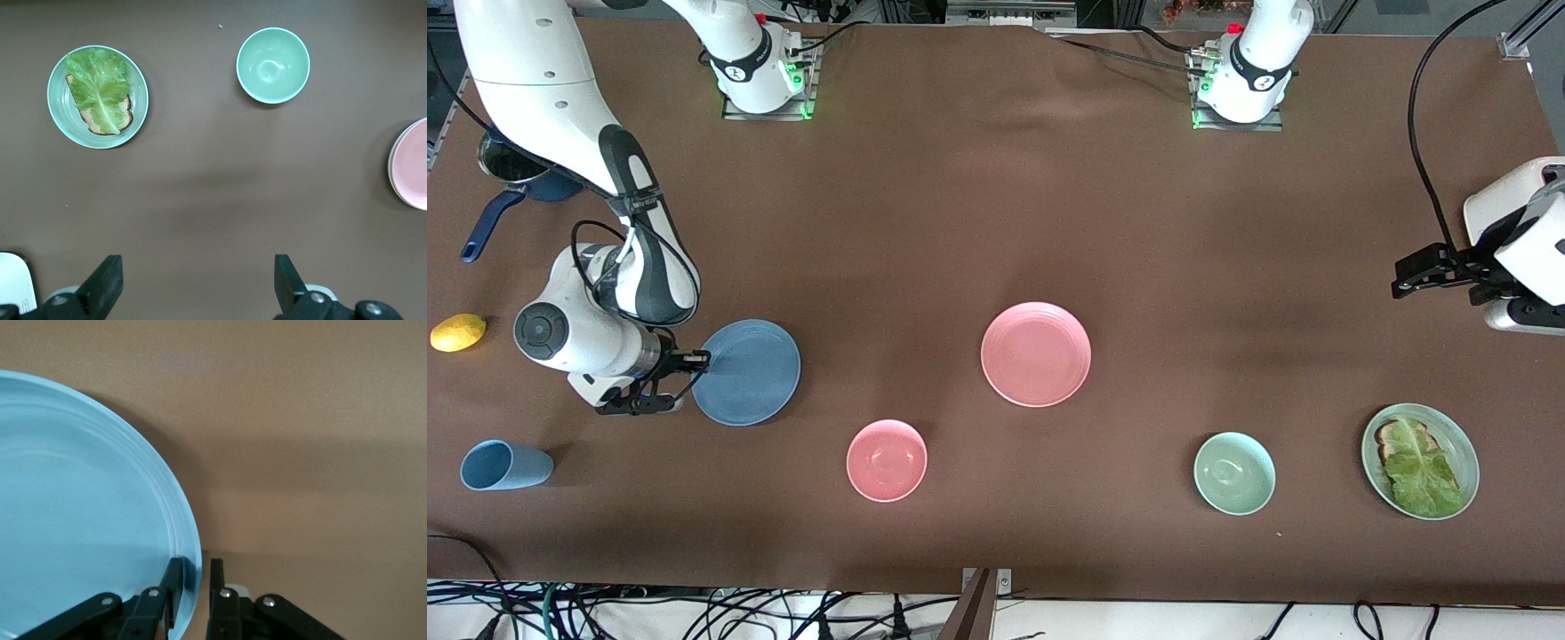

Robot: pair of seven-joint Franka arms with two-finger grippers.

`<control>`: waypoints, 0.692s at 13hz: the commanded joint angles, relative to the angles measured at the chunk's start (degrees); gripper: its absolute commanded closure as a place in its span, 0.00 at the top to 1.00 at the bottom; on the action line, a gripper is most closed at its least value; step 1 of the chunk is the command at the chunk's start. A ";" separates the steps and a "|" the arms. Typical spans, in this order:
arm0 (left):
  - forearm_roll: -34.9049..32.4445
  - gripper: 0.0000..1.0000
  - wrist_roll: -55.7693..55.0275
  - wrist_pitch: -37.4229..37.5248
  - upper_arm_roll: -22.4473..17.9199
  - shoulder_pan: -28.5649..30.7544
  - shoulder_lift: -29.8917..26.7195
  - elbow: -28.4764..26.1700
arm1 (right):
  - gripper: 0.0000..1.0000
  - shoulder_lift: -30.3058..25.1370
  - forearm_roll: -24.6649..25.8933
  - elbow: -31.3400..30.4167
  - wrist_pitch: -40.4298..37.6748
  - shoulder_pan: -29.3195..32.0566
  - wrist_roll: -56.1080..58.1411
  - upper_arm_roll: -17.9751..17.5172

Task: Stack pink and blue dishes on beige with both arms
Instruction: 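Lower and close the right gripper on the blue plate rim, then lift the blue plate with the right gripper onto the pink plate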

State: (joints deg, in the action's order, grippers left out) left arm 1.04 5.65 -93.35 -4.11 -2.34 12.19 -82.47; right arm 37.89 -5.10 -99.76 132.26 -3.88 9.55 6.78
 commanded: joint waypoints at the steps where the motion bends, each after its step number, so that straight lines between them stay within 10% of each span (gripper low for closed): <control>1: 2.04 1.00 0.85 0.89 -0.02 0.05 -0.15 0.56 | 0.00 0.52 -0.96 2.10 -0.68 0.36 0.65 -0.37; 9: 2.04 1.00 0.32 0.89 0.07 -0.39 -0.15 0.64 | 0.00 -1.32 -5.36 20.99 -24.58 -0.34 0.83 -2.38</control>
State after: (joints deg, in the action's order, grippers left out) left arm 1.08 5.60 -93.35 -3.76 -2.55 12.19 -82.47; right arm 37.20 -9.15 -82.02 111.29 -4.17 9.67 5.50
